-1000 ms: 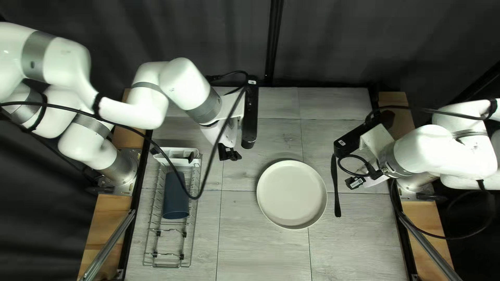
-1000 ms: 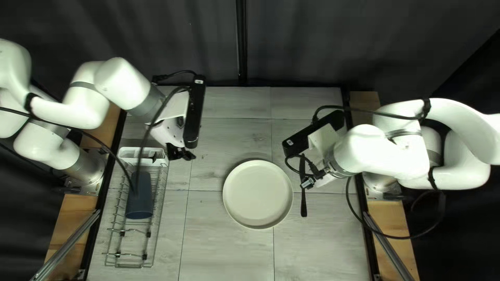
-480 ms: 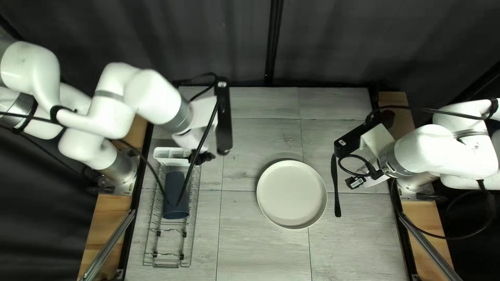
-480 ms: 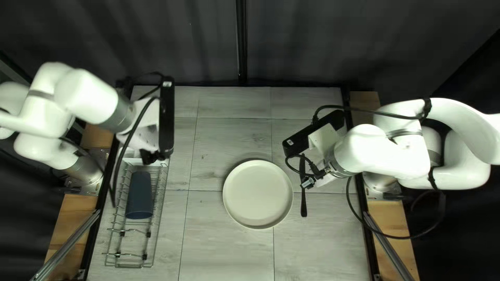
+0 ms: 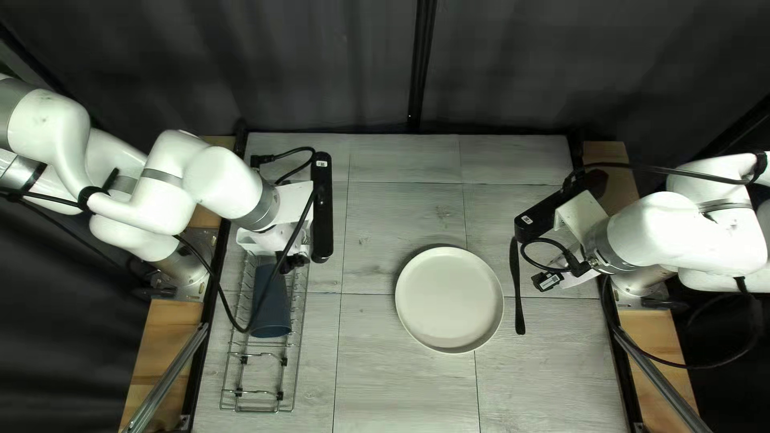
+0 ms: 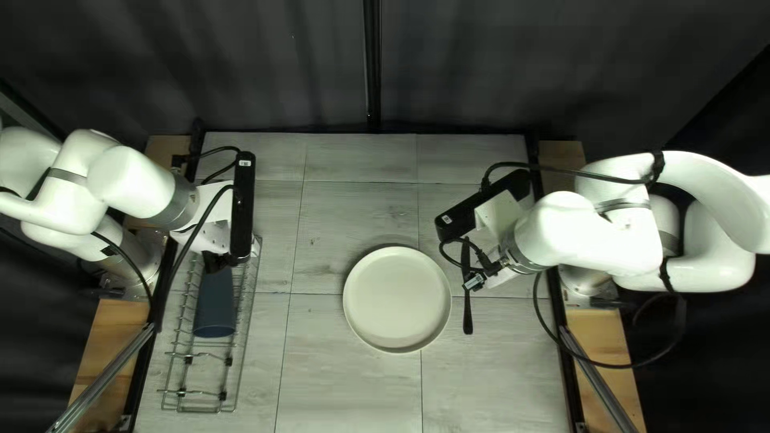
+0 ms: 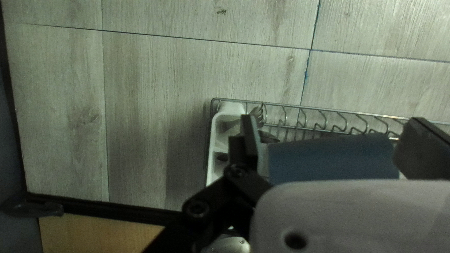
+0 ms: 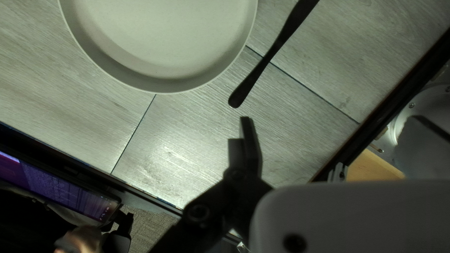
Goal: Pick up and place plate onto table. Place down one fork to the left of the plate. Place spoon and knife to the right of the plate. Place cup above the knife and spoon
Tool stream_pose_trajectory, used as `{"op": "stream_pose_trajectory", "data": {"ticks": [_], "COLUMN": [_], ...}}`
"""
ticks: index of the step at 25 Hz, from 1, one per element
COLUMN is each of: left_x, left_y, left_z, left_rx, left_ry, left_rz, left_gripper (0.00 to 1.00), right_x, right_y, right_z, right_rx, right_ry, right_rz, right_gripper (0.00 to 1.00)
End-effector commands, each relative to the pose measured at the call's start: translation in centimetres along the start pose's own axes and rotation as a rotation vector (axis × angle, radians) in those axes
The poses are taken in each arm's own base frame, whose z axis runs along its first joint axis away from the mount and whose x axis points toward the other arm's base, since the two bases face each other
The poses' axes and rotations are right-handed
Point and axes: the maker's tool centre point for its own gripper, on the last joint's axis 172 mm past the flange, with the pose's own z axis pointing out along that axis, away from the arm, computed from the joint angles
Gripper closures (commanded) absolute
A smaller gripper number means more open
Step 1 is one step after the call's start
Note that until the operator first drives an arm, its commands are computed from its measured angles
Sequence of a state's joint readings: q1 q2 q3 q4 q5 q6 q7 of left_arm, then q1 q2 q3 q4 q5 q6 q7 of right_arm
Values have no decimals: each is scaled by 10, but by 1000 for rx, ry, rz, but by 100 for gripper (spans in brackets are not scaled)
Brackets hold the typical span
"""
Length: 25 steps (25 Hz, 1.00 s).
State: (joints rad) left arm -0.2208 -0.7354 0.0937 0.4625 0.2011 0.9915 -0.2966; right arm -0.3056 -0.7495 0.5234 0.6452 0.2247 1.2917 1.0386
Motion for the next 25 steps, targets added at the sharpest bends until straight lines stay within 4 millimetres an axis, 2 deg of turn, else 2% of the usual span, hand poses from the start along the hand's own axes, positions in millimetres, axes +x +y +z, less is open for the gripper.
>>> {"op": "stream_pose_trajectory", "data": {"ticks": [1, 10, 22, 23, 25], "left_x": [-6, -25, -43, -43, -44], "left_y": [1, -14, -14, -14, -15], "left_z": [16, 52, 71, 72, 71], "left_rx": [-18, -11, -17, -17, -17], "left_ry": [-16, -66, -74, -73, -74], "left_rz": [46, 56, 51, 51, 51], "left_gripper": [0, 0, 0, 3, 26], "right_x": [0, 0, 0, 0, 0], "right_y": [0, 0, 0, 0, 0], "right_z": [0, 0, 0, 0, 0], "right_rx": [0, 0, 0, 0, 0], "right_ry": [0, 0, 0, 0, 0], "right_rz": [0, 0, 0, 0, 0], "right_gripper": [0, 0, 0, 0, 0]}}
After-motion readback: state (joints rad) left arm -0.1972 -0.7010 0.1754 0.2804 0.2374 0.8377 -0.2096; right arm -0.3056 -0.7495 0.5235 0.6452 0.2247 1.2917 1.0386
